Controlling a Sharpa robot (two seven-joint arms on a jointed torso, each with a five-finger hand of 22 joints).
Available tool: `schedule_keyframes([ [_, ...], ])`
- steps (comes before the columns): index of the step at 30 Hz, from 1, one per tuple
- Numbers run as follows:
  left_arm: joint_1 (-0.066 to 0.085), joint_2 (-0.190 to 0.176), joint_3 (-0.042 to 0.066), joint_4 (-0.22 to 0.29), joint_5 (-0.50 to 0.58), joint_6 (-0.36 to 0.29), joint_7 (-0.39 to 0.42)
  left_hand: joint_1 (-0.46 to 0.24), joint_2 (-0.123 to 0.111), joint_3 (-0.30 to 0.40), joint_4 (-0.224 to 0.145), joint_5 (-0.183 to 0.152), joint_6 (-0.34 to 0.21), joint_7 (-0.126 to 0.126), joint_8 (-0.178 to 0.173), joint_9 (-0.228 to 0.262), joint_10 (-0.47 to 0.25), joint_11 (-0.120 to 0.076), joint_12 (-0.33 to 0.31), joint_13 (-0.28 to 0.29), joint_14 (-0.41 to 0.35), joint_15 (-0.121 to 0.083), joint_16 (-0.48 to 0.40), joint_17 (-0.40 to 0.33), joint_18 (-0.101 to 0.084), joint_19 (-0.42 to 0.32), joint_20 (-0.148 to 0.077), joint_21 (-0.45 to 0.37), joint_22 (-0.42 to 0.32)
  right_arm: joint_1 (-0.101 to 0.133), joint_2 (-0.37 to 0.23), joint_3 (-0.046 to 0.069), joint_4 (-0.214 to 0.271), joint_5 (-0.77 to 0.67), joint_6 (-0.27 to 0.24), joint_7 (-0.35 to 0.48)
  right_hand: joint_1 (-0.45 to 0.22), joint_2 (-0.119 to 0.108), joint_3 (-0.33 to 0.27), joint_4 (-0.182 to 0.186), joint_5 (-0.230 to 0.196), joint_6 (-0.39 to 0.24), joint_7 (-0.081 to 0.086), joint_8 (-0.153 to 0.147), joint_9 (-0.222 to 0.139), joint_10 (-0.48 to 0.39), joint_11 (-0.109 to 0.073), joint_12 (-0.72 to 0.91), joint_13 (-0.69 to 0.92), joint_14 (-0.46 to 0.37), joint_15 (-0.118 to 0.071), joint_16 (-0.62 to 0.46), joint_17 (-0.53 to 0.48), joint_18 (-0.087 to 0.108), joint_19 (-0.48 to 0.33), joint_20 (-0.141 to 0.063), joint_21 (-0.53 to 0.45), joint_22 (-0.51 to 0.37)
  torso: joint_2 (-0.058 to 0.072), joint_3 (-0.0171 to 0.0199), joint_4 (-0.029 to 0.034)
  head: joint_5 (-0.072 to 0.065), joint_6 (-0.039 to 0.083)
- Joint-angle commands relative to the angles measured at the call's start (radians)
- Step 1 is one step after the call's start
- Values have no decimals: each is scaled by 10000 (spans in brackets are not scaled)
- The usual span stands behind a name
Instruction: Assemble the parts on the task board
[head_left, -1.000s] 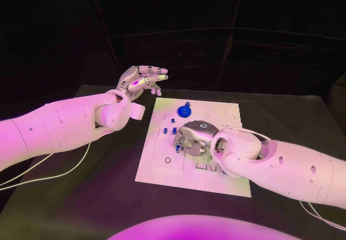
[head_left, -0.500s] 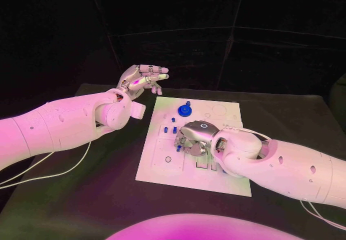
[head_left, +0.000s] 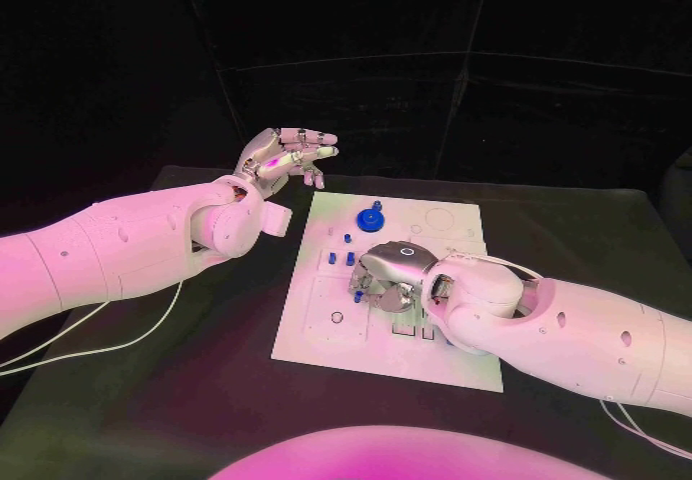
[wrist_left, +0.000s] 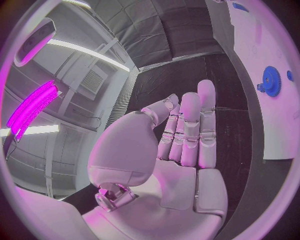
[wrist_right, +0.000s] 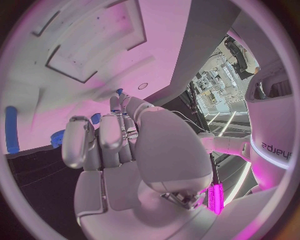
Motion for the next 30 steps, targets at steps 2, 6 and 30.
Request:
schedule_keyframes([
  [2,16,8,5,3,33,134,32,-8,64,-18,-63,56,7,58,-29,-12,-71,3,50,-11,-92,18,-49,-19,62,-88,22,-60,-26,11,72,-6,-60,-121,231,-5,-80,19,50,10,36,17,33,41,13,33,46,-39,-9,257,-25,22,-18,-11,49,-3,32,6,2,-4,-4,1,-11],
  [6,16,3,5,12,33,133,27,-10,65,-19,-63,56,6,59,-30,-12,-74,4,51,-12,-94,20,-50,-21,61,-90,23,-63,-27,11,119,-24,-97,-157,274,-49,-90,11,51,8,34,12,36,37,12,30,49,-44,-10,256,-23,20,-22,-9,45,-2,29,0,8,-2,-2,10,-25],
  [30,17,-48,4,0,33,162,-13,-11,62,-23,-68,56,0,61,-33,-13,-82,7,51,-12,-100,22,-54,-27,61,-93,25,-71,-33,10,-557,-183,496,37,-1506,245,-750,-615,-248,-22,269,-1219,363,-687,-39,-2187,522,-28,-469,-108,359,-735,-985,325,-993,350,-967,-1540,-15,12,-21,-6,12],
])
